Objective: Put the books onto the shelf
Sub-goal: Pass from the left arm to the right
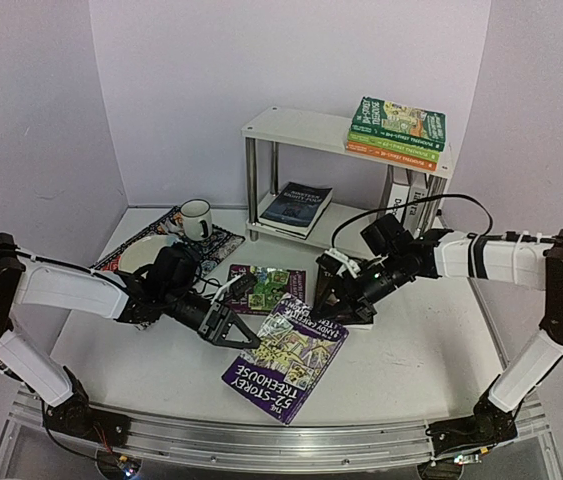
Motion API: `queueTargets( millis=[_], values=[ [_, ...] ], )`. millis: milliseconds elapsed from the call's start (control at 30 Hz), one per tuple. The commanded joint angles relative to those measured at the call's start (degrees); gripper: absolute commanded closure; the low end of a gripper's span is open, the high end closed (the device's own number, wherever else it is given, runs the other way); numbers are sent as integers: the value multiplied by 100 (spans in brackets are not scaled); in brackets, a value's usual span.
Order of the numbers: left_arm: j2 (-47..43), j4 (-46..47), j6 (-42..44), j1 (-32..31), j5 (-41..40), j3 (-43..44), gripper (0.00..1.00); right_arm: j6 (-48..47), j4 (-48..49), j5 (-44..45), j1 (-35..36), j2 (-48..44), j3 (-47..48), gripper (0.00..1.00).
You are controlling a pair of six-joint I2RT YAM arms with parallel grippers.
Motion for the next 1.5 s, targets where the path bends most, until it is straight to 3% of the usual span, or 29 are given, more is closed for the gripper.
queueTargets(
  millis=[0,200,400,500,633,667,833,900,933,1300,1467],
  values=[
    [-147,401,126,-37,428,330,100,14,17,-432,6,77,250,49],
    [-67,403,169,-41,374,346,100,72,133,-683,6,-5,164,83],
    [-49,409,222,-15,207,344,96,140,146,-649,11,-275,9,99],
    [-39,408,233,-1,89,350,89,202,147,-575,10,-418,-64,100],
    [-4,401,235,76,-138,325,42,280,135,-376,8,-615,-118,100],
    [-38,401,241,99,-235,305,36,305,130,-309,8,-649,-121,100],
    [-341,397,206,308,-600,180,20,386,102,-129,9,-786,-145,100],
    [-510,392,142,421,-748,117,4,392,68,-1,10,-826,-156,100],
    [-593,383,110,492,-850,73,1,395,47,114,8,-844,-157,100],
    [-1562,179,44,673,-2284,-341,1,760,-56,1313,6,-1221,35,100],
    [-2144,-342,140,675,-3238,-280,1,892,-63,1671,8,-1554,240,100]
  ],
)
